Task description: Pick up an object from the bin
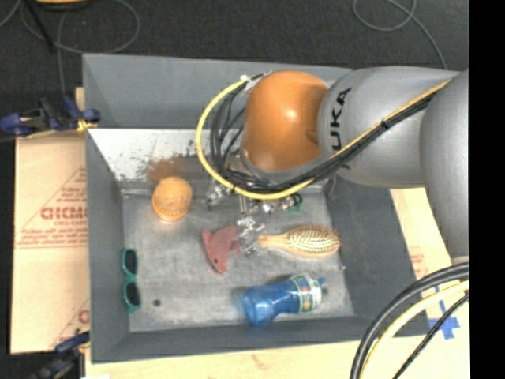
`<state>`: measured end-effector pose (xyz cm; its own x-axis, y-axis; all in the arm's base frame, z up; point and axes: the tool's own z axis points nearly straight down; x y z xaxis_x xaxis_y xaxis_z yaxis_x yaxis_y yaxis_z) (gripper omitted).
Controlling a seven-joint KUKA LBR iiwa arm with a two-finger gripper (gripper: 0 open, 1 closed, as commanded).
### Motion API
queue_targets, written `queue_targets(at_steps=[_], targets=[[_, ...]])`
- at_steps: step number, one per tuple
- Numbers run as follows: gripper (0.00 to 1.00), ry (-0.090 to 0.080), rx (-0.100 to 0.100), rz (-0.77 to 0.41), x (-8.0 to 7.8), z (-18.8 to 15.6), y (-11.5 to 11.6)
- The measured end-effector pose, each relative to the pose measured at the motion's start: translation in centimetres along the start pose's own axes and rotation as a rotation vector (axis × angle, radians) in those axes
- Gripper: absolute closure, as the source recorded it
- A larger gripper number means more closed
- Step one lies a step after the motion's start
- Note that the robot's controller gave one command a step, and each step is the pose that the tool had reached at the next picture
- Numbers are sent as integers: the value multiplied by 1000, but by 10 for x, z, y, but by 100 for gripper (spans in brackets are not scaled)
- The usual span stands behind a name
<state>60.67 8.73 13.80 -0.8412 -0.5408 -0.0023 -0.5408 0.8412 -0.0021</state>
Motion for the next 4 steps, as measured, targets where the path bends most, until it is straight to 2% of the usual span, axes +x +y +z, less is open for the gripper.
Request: queue_targets(at_steps=[1,2,3,4], targets=[[0,-1,0,-180,4,41,2],[100,-13,4,-418,-2,63,11],[100,-13,3,-418,-2,63,11],[100,4,-4,-416,1,5,11]])
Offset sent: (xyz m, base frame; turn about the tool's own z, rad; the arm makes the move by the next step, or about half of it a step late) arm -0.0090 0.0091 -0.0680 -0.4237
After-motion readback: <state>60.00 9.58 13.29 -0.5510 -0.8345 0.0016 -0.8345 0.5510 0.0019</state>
